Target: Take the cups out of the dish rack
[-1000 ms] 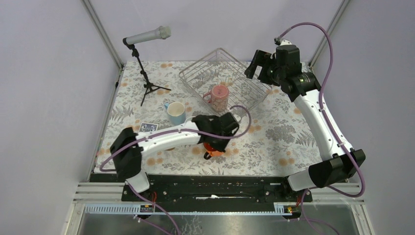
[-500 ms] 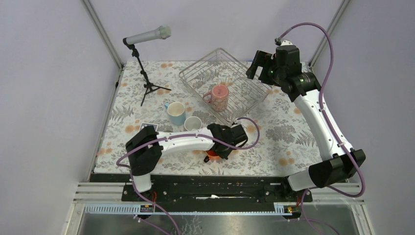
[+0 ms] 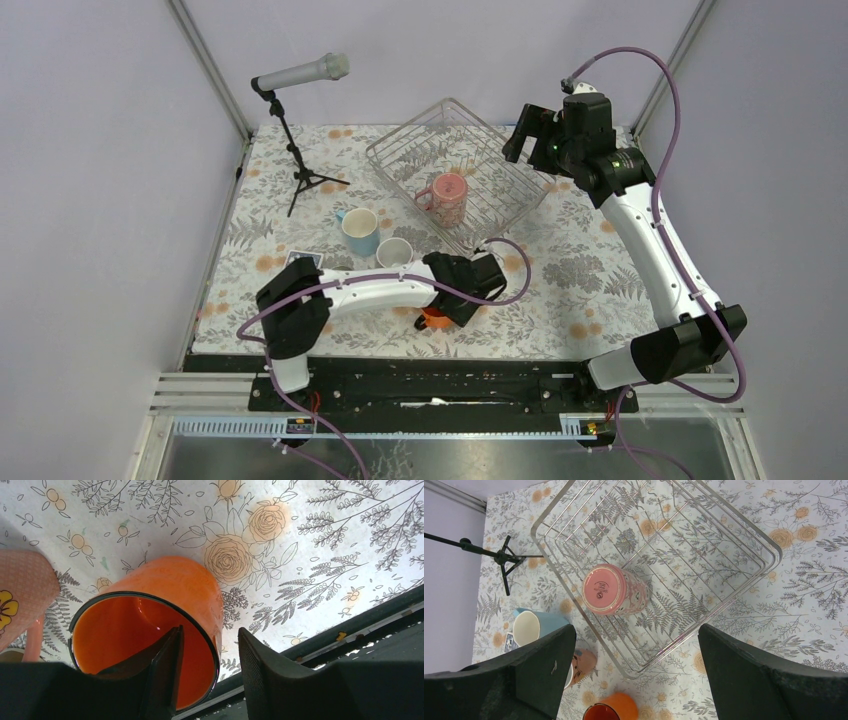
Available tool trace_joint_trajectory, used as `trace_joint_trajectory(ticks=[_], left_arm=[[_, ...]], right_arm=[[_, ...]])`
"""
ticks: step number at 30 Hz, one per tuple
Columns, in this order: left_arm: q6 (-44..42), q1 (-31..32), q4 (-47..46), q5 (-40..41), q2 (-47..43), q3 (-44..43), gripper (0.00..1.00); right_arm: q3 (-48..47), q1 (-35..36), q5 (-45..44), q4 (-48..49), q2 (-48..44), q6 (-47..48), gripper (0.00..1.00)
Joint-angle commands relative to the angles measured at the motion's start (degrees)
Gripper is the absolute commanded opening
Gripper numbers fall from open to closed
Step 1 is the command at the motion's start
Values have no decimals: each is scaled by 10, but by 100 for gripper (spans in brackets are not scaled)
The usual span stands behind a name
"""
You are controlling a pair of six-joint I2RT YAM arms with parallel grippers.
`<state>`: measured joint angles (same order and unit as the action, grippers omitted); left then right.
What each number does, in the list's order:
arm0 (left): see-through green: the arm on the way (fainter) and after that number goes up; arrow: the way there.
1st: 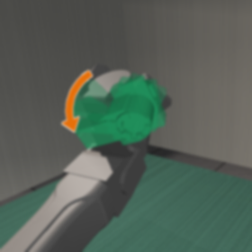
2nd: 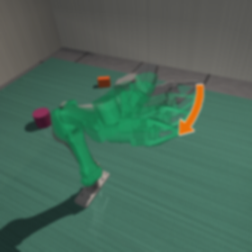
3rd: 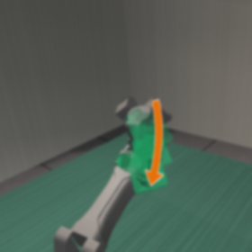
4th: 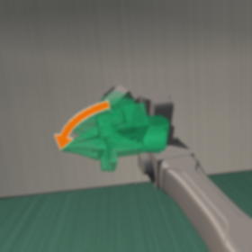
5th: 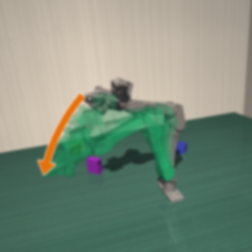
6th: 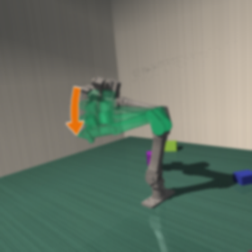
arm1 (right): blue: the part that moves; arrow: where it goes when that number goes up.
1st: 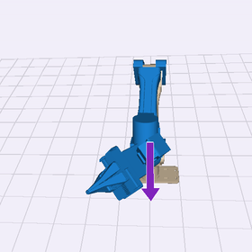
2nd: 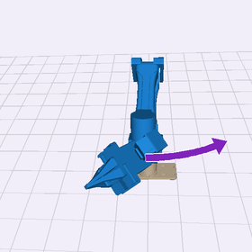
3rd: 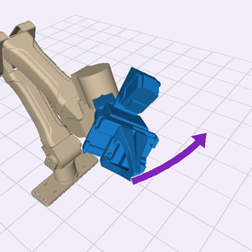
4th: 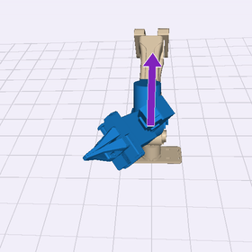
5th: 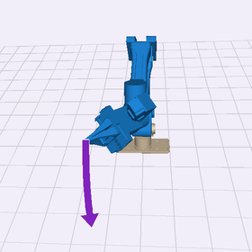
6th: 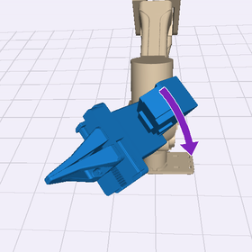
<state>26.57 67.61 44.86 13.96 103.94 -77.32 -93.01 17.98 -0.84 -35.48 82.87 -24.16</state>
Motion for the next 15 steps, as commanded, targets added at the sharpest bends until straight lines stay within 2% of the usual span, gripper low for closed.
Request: trace_joint_trajectory(ticks=[1,4,7,11,15], left_arm=[[-7,0,-9,18,-51,-24,54],[-12,-6,5,15,-70,-41,77],[-16,-17,10,3,-93,-50,88],[-21,-38,23,-10,-128,-60,98],[-24,-68,29,-22,-171,-63,99]], right_arm=[[-3,-1,4,2,-8,8,100],[-7,-1,-2,-3,-5,4,100],[-9,-2,-2,-3,-2,2,100],[-14,-2,4,-4,6,2,100],[-19,-1,7,-6,18,2,100]])
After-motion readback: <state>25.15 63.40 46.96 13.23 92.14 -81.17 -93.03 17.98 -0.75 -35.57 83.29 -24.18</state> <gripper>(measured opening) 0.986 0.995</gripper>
